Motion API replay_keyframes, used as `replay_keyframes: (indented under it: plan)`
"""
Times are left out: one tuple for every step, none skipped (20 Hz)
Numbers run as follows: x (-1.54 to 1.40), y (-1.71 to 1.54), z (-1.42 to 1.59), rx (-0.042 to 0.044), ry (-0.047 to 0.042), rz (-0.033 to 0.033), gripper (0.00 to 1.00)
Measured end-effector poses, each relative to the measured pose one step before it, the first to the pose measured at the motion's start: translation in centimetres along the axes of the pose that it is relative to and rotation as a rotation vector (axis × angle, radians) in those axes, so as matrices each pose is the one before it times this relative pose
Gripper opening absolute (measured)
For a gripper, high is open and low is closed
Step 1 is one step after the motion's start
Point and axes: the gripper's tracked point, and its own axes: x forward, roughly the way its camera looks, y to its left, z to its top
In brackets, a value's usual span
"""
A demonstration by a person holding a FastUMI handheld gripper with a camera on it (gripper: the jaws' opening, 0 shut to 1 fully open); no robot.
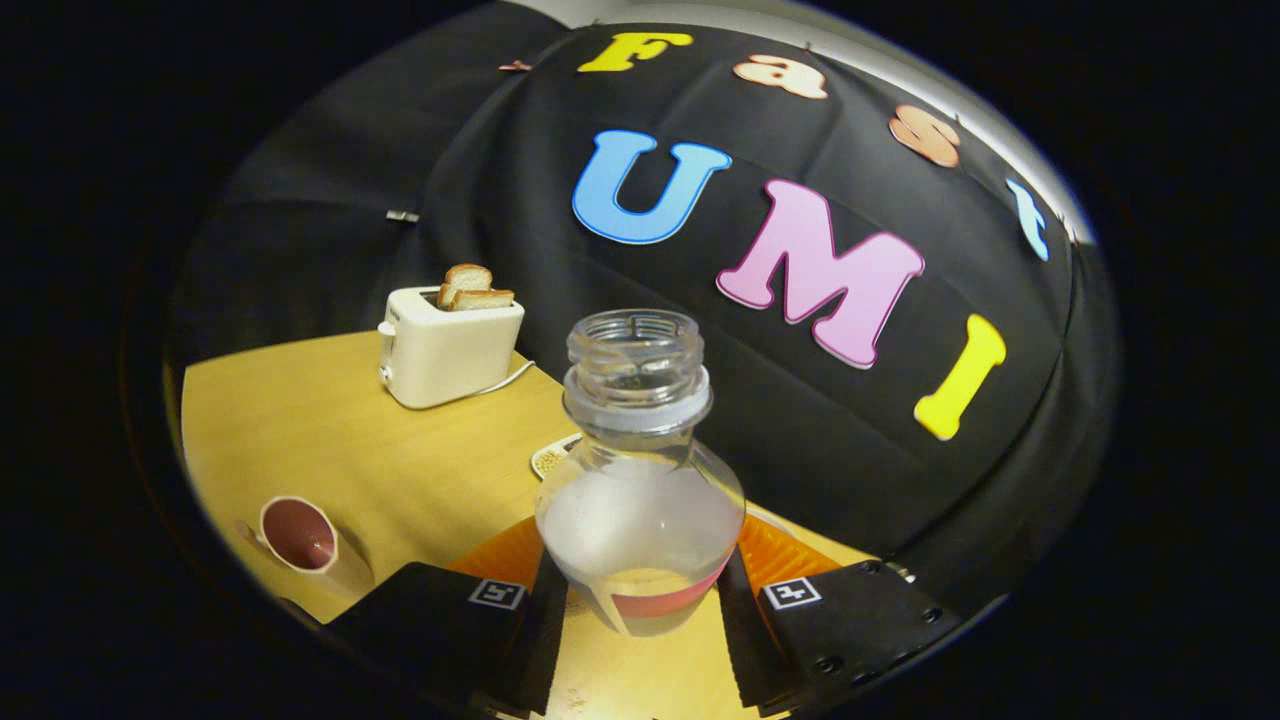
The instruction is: Take the bottle from table, then pour the juice into the cup, finally place the bottle on the coaster
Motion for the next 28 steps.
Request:
replay_keyframes:
  plan:
    - [0.584,0.494,-0.463,0.02581,-0.00564,0.01422,0.71]
    - [0.535,0.312,-0.386,0.01718,-0.00907,0.0141,0.7]
    - [0.556,0.412,-0.408,0.01869,-0.00607,0.01843,0.7]
    - [0.609,0.498,-0.527,0.02112,-0.00303,0.01733,0.71]
    - [0.625,0.149,-0.557,0.02077,0.00103,0.0053,0.71]
    - [0.597,-0.016,-0.503,0.0266,0.00065,0.00472,0.71]
    - [0.577,-0.121,-0.484,0.03117,0.00632,-0.00028,0.71]
    - [0.495,-0.26,-0.584,0.0298,0.01205,-0.00569,0.71]
    - [0.497,-0.272,-0.609,0.02392,0.01194,-0.00444,0.71]
    - [0.981,-0.198,-0.591,0.01341,0.00759,-0.00743,0.71]
    - [0.354,-0.282,-0.514,0.00865,0.00789,-0.00329,0.71]
    - [0.247,0.119,-0.534,0.00173,0.00924,0.00739,0.71]
    - [0.221,-0.011,-0.405,-0.00469,0.00324,0.0049,0.71]
    - [0.157,-0.071,-0.367,0.00299,-0.00017,0.00355,0.72]
    - [0.124,0.197,-0.325,0.01648,0.0031,0.00835,0.72]
    - [0.108,0.163,-0.239,0.02569,0.00314,0.00726,0.72]
    - [0.179,0.067,-0.269,0.01942,0.00532,-0.00067,0.72]
    - [0.192,-0.231,-0.227,0.01188,0.00528,-0.00595,0.73]
    - [0.208,-0.19,-0.144,0.01011,0.00445,-0.00359,0.73]
    - [0.079,-0.042,-0.129,0.00943,0.00207,-0.0029,0.72]
    - [0.153,0.02,0.132,0.00815,-0.00851,-0.00007,0.74]
    - [0.096,-0.03,-0.115,-0.00059,-0.00346,0.00037,0.74]
    - [0.158,-0.134,-0.417,-0.00639,0.01184,-0.0014,0.74]
    - [-0.047,-0.094,-0.648,-0.00174,0.01751,-0.00056,0.75]
    - [-0.084,0.147,-0.521,0.00345,0.01461,0.00567,0.76]
    - [-0.016,0.023,0.078,0.00516,-0.00009,0.00492,0.77]
    - [-0.161,-0.128,-0.056,0.00803,0.0,-0.00406,0.78]
    - [-0.134,0.186,-0.071,0.01136,0.00025,0.00635,0.79]
